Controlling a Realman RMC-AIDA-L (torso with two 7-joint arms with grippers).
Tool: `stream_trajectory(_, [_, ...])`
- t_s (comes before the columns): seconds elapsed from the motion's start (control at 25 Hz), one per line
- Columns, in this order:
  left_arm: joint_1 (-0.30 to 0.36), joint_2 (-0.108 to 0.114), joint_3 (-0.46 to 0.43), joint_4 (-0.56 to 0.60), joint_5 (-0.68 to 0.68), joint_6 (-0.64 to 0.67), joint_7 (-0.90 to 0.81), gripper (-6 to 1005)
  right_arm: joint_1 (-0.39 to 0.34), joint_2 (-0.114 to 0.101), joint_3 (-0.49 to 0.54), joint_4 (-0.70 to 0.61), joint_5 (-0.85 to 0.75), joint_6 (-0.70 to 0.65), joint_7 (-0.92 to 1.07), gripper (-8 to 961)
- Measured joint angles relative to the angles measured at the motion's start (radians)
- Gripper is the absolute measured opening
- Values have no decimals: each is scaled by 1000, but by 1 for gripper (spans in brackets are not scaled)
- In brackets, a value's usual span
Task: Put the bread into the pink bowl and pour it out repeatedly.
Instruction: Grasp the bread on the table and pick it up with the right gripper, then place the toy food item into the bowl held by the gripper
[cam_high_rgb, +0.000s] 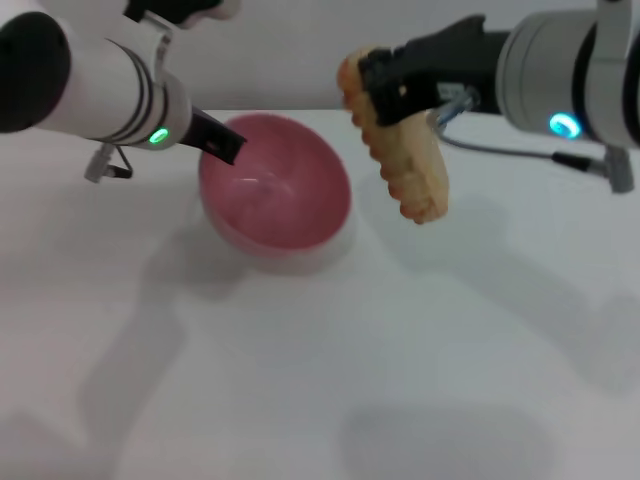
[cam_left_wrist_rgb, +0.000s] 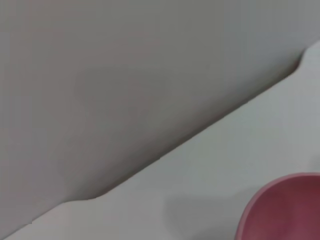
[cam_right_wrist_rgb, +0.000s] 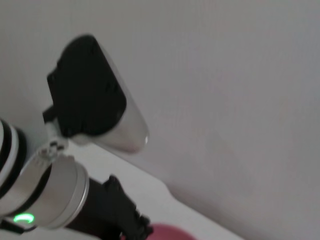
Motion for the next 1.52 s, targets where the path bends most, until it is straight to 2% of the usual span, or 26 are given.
stream_trajectory(0.4, [-21, -5, 55, 3, -79, 27, 2, 39, -20, 3, 47, 20, -24, -111, -110, 24])
stream_trajectory(0.84, [-24, -5, 73, 14, -131, 57, 3, 39, -21, 5, 17, 136, 17, -207, -110, 39])
stream_trajectory(1.4, [-31, -5, 85, 17, -141, 66, 3, 39, -54, 5, -12, 190, 22, -306, -120, 99])
stream_trajectory(1.52, [-33, -5, 85, 17, -142, 71, 3, 39, -58, 5, -13, 192, 20, -317, -129, 211])
